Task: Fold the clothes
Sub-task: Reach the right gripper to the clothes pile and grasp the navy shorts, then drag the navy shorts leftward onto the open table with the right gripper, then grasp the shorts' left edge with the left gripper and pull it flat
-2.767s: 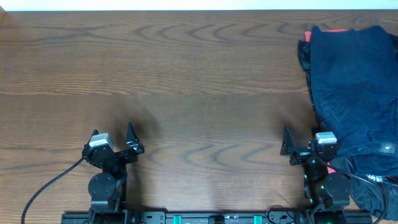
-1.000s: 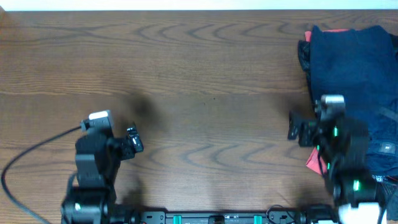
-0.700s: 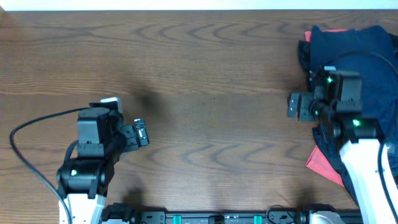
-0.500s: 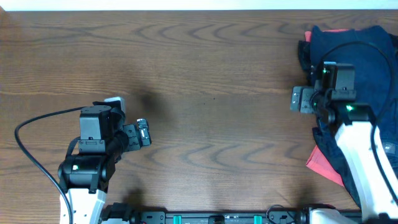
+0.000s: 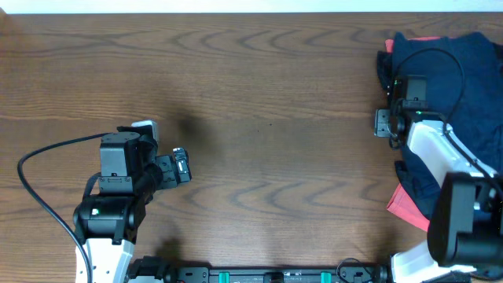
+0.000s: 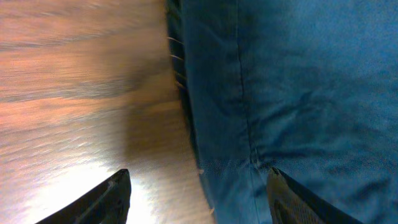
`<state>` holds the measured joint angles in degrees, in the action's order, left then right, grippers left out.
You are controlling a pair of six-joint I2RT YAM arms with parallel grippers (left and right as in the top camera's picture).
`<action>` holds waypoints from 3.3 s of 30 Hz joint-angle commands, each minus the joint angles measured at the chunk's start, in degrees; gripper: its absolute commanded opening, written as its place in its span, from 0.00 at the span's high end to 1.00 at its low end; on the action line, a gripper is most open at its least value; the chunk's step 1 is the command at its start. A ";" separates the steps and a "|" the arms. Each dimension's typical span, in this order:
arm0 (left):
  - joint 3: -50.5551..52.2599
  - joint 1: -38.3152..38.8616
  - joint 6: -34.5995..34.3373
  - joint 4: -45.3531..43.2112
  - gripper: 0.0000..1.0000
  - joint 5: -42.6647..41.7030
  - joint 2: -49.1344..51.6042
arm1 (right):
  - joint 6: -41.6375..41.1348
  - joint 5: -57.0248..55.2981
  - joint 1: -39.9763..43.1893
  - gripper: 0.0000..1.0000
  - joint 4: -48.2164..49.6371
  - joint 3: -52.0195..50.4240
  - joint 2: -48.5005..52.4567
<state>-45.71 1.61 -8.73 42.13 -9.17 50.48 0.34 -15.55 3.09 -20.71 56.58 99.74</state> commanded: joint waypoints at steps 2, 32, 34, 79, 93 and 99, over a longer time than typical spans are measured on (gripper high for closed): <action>-1.18 -0.20 0.33 -0.15 0.02 -0.90 0.00 | 0.55 -6.16 0.72 0.34 1.36 1.03 3.13; -1.18 -0.20 0.33 -1.07 0.02 -0.90 0.00 | 2.03 0.42 -3.56 0.99 -6.67 7.43 -11.54; -1.18 -0.20 0.33 -1.05 0.02 -0.90 0.00 | 1.81 3.43 -6.05 0.99 -9.07 7.82 -14.75; -0.55 6.16 -4.90 -5.09 0.02 -19.61 13.35 | -13.42 -9.92 -24.52 0.31 -8.55 6.36 -17.57; -0.55 19.47 -38.12 -14.64 0.04 -20.50 41.88 | -13.44 -9.92 -14.27 0.35 -17.03 6.36 -19.63; -0.55 23.08 -38.75 -20.44 0.51 -24.76 46.66 | -13.44 -9.94 -14.19 0.37 -17.90 6.36 -19.63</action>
<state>-46.13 23.53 -44.71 21.93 -32.01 95.72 -12.21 -24.58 -11.57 -38.41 62.61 81.23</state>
